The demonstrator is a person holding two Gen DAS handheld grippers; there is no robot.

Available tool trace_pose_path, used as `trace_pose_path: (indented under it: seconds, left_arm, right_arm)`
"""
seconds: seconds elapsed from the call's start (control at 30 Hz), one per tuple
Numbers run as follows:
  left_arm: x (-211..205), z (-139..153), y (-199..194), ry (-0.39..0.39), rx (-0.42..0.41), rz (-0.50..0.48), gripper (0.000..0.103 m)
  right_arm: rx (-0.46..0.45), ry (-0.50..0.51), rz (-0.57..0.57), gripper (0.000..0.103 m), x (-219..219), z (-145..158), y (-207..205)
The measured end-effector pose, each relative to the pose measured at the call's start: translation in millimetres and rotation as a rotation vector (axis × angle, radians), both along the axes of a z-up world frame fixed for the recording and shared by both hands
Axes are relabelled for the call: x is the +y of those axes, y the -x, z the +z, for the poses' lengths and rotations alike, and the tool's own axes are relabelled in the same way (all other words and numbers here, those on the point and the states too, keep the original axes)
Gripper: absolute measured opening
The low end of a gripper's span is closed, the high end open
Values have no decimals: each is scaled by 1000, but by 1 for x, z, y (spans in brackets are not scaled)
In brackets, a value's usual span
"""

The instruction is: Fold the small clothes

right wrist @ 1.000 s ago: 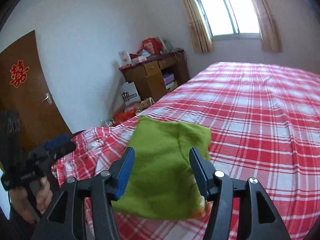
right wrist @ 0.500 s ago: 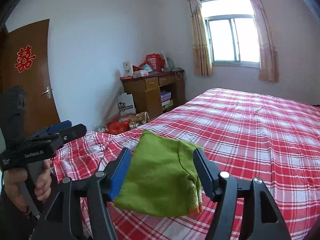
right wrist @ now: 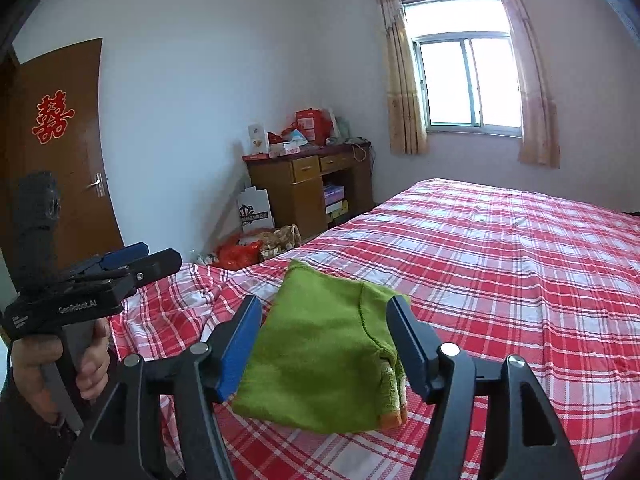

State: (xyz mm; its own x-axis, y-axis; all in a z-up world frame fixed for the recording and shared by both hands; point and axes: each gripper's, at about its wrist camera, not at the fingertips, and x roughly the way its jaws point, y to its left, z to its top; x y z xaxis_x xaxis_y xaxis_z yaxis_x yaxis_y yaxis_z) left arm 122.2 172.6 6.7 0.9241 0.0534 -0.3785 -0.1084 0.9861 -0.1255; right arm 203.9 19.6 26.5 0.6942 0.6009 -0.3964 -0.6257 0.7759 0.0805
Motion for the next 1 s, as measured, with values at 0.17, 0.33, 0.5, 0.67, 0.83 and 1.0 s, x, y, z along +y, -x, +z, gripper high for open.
trace_pose_path:
  seconds: [0.17,0.33,0.5,0.67,0.83,1.0]
  left_arm:
    - [-1,0,0,1,1,2,102]
    - [-2,-1,-1,3,8,1,102]
    - [-3,0,-2,7,17,2,103]
    - [-3,-2,-5,15,35,-12,103]
    - [-3,-2,-4,14,29,7,103]
    - [0,-3,-5,21,35,14,103]
  right_arm:
    - [-8,0,4,66,0,1,3]
    - [-5,1,7,66,1,0,5]
    - [-4,-1,8,66,1,-1,6]
    - [-12,-5,7,66,-1,-1,9]
    - [-30,-17,-1,66,-5,1,12]
    - [-34,-25,-4,67,-8,2,13]
